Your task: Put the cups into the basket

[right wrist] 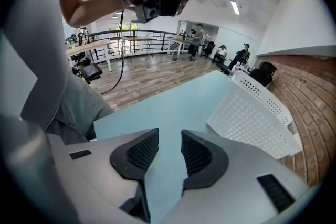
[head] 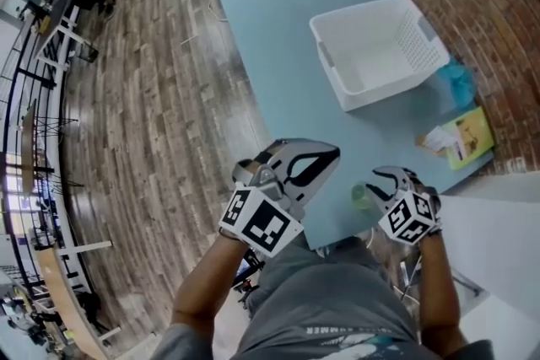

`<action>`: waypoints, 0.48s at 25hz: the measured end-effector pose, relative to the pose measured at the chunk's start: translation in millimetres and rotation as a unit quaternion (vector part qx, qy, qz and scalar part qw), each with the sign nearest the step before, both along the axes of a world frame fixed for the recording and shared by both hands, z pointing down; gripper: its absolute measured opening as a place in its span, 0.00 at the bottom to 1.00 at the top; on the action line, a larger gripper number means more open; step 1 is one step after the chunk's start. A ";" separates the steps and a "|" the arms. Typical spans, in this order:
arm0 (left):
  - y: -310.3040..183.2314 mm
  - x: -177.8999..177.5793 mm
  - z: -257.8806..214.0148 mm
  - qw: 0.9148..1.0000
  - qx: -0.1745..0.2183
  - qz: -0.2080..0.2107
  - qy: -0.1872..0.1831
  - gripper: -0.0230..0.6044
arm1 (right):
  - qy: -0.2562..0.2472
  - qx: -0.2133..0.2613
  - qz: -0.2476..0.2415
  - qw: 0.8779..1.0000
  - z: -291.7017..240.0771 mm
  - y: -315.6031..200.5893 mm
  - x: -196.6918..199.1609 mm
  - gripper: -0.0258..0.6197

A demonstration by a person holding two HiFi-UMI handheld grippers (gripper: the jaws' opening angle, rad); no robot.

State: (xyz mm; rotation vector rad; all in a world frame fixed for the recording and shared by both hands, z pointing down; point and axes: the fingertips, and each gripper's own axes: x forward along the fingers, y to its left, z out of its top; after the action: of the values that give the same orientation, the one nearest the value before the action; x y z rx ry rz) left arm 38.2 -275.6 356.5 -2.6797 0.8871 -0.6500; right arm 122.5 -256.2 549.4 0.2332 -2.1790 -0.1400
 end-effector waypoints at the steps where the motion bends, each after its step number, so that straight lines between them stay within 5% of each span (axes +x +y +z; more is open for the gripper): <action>1: -2.3 1.1 0.9 1.000 -0.001 -0.002 0.000 0.04 | 0.007 -0.009 -0.003 1.000 9.2 0.7 1.8 0.23; 12: -37.4 0.5 11.0 1.000 -0.008 0.018 0.010 0.04 | 0.088 -0.094 -0.009 0.992 105.6 9.8 11.1 0.23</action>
State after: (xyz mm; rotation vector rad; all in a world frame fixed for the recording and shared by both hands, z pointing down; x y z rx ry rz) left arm 38.7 -313.0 367.5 -2.7139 0.8397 -0.6266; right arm 133.5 -246.5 655.0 0.0897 -2.0049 0.0335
